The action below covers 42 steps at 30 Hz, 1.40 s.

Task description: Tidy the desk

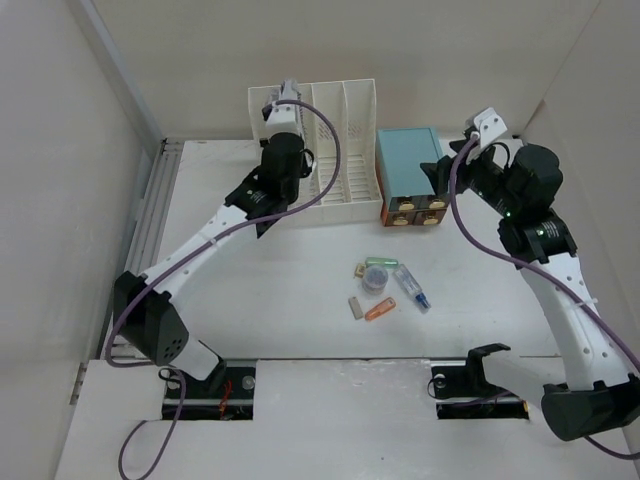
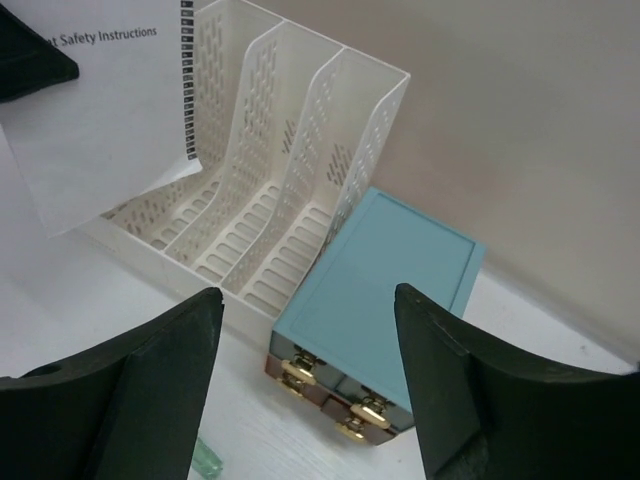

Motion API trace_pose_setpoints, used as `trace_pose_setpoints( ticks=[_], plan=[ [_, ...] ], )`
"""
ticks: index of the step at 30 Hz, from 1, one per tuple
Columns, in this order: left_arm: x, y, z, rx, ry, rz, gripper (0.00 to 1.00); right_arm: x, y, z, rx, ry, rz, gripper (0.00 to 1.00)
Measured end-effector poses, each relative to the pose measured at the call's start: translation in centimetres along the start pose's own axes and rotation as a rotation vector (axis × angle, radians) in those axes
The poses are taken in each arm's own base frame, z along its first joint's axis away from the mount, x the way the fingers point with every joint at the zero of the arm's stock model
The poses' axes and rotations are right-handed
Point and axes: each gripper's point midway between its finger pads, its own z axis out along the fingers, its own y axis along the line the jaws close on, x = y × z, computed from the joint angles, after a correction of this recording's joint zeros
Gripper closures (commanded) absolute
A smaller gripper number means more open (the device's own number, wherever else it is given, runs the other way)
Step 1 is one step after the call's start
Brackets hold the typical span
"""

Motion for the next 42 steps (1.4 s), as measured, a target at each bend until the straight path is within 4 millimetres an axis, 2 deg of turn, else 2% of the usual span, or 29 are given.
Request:
trace_pose_setpoints(
  ticks=[4,16,24,30,33,38,42],
  plan=[
    [1.6,0.8,0.7,-0.052,0.031,0.082,1.00,0.6,0.0,-0.1,-0.010,0.007,0.028,0.38],
    [4.2,0.6,4.5,-0.056,0.059,0.183,1.00,1.7,0.6,-0.4,-0.039,0.016,0.049,0.35],
    [4.2,-0.7,7.1,-0.037,-0.010,0.189,1.00,1.8,1.0,-0.4,-0.061,0.015,0.049,0.35],
    [3.3,-1.5,7.3,-0.018,-0.109,0.155,1.00,2.3,1.5,-0.3,-0.083,0.022,0.052,0.35],
    [4.2,-1.5,7.0,-0.026,-0.135,0.165,1.00,2.4,1.6,-0.3,-0.089,0.022,0.049,0.35],
    [6.9,-1.6,6.5,-0.031,-0.151,0.181,1.00,2.8,1.8,-0.2,-0.100,0.026,0.048,0.35],
    [6.9,-1.9,6.1,-0.041,-0.219,0.153,1.00,2.9,1.9,-0.2,-0.109,0.028,0.050,0.35]
  ],
)
